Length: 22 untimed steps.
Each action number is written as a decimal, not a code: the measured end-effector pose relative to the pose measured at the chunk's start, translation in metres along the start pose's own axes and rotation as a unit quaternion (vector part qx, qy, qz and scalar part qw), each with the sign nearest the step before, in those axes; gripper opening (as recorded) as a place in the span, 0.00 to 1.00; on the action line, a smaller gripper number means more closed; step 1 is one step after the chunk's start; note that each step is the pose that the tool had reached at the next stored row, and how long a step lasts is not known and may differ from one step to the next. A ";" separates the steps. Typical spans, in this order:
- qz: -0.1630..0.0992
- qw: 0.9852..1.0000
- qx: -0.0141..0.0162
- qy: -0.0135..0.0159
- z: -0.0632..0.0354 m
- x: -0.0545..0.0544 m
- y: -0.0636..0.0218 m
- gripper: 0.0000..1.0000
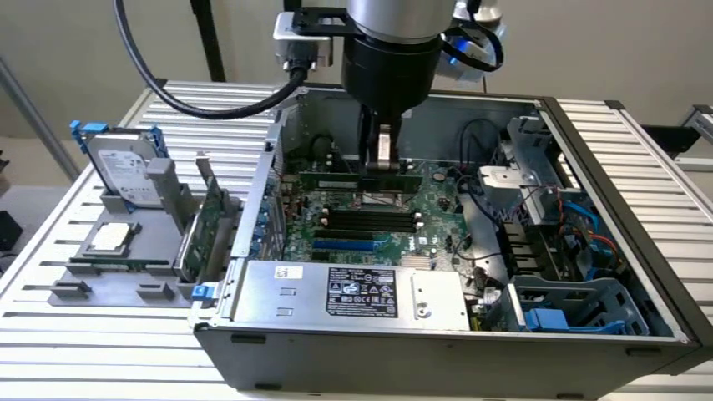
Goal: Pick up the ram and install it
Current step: 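Pick up the ram and move it above insertion slot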
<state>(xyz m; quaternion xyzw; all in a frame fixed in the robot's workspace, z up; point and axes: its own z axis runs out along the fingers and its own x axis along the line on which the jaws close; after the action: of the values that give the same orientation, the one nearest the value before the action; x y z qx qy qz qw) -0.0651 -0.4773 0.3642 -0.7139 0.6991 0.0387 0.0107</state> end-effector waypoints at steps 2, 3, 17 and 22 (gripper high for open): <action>0.000 1.000 0.000 0.000 0.0031 -0.009 -0.0027 0.00; 0.000 1.000 0.000 0.000 0.0046 -0.013 -0.0040 0.00; 0.000 1.000 0.000 0.001 0.0299 -0.075 -0.0186 0.00; 0.002 1.000 0.000 0.015 0.0353 -0.084 -0.0213 0.00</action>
<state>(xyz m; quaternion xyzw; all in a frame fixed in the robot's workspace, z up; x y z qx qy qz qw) -0.0469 -0.3905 0.3341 -0.7127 0.7009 0.0280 -0.0001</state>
